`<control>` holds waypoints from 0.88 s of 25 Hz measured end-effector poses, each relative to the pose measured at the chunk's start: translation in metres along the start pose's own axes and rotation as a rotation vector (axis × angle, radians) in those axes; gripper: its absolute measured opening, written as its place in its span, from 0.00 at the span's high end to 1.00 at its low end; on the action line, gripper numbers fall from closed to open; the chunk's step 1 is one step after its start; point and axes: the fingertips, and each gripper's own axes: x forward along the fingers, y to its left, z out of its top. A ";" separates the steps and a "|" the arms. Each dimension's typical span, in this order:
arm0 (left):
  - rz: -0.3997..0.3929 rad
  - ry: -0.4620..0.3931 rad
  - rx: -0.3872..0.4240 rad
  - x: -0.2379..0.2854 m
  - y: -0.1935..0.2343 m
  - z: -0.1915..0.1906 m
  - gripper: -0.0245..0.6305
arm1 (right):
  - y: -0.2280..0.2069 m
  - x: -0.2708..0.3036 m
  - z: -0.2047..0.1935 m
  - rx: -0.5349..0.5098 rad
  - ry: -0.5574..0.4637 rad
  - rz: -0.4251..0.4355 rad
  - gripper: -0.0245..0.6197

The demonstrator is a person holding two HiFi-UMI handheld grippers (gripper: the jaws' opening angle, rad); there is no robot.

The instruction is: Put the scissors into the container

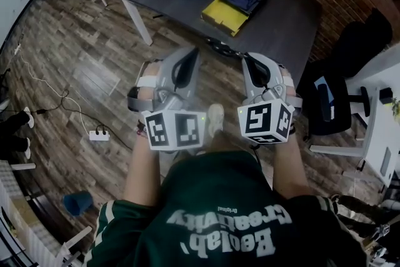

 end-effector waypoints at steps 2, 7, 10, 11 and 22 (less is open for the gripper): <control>-0.009 0.003 0.000 0.012 0.000 -0.003 0.96 | -0.005 0.011 -0.003 0.003 0.003 0.005 0.94; -0.010 0.016 0.000 0.045 0.007 -0.012 0.96 | -0.020 0.042 -0.014 0.012 0.003 0.016 0.94; -0.014 0.028 0.002 0.072 0.010 -0.019 0.96 | -0.032 0.065 -0.025 0.011 0.005 0.028 0.94; -0.015 0.032 0.002 0.081 0.011 -0.021 0.96 | -0.036 0.073 -0.027 0.009 0.003 0.032 0.94; -0.014 0.079 0.011 0.194 0.037 -0.048 0.96 | -0.094 0.178 -0.047 0.015 -0.028 0.081 0.94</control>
